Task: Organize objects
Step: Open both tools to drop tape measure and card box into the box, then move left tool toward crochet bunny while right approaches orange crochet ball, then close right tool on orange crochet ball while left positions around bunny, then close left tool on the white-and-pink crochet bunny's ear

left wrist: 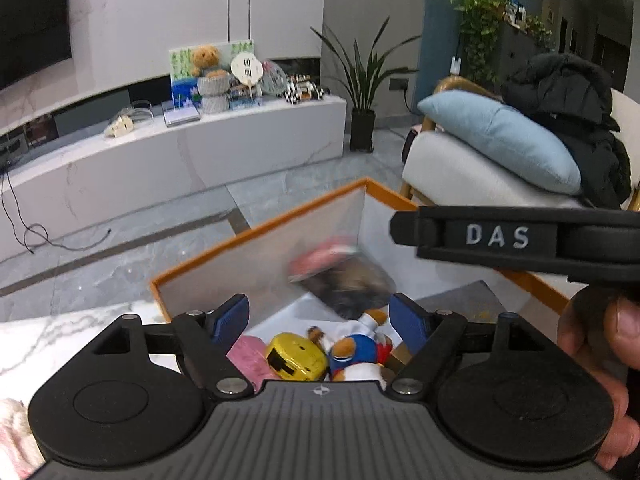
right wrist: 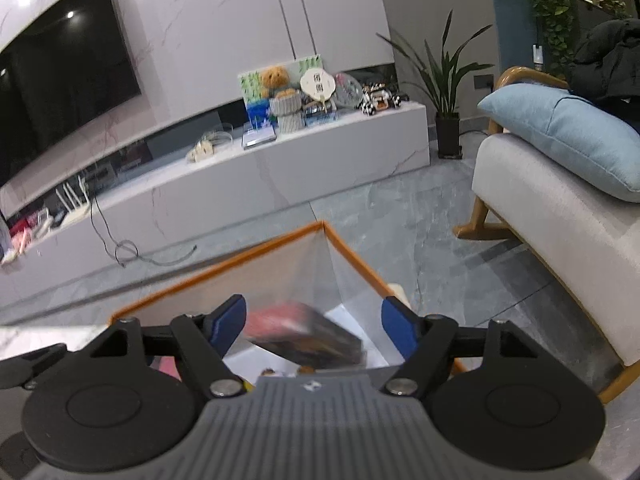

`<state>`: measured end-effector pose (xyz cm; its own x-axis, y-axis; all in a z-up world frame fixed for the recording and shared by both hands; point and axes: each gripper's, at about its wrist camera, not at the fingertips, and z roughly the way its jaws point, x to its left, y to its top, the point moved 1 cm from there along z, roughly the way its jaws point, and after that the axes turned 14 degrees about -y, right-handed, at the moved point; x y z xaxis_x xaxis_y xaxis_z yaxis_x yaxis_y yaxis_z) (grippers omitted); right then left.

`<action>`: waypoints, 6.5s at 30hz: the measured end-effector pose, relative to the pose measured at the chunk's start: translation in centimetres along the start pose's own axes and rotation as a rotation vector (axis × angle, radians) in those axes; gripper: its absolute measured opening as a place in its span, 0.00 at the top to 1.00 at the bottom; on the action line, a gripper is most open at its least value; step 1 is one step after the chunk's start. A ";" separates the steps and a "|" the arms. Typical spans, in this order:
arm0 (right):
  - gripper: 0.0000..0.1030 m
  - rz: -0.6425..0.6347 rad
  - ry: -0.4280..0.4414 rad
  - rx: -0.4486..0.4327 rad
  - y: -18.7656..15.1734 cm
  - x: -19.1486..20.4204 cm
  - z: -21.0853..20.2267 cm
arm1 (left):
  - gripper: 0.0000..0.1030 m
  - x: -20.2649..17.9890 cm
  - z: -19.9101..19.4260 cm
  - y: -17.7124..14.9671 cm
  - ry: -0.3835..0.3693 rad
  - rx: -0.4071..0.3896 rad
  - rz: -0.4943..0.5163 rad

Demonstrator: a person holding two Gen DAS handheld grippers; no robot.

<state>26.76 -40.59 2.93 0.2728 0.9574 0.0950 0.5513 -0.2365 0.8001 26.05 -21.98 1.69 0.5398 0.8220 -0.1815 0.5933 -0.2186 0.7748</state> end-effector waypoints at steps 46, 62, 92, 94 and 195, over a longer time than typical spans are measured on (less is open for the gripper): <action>0.26 -0.313 0.186 -0.212 -5.6 9.2 -9.0 | 0.05 13.2 -12.8 -10.9 0.208 -0.186 -0.102; 0.26 -0.595 0.224 -0.245 -11.0 14.2 -10.1 | 0.51 15.5 -13.4 -12.9 0.096 -0.095 -0.244; 0.47 -0.758 -0.248 0.060 -14.3 28.5 4.5 | 0.54 15.1 -18.0 -16.1 0.011 -0.045 -0.270; 0.49 -0.760 -0.253 0.051 -14.4 28.3 4.6 | 0.54 15.2 -17.9 -16.2 0.009 -0.039 -0.272; 0.51 -0.528 0.205 0.141 -18.6 19.1 -6.9 | 0.46 13.0 -11.9 -16.8 0.029 0.078 -0.217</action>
<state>16.28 -16.80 -6.03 -0.2179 0.9608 -0.1716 0.6748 0.2753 0.6847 16.01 -1.36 -6.47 0.3779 0.8686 -0.3205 0.7385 -0.0740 0.6702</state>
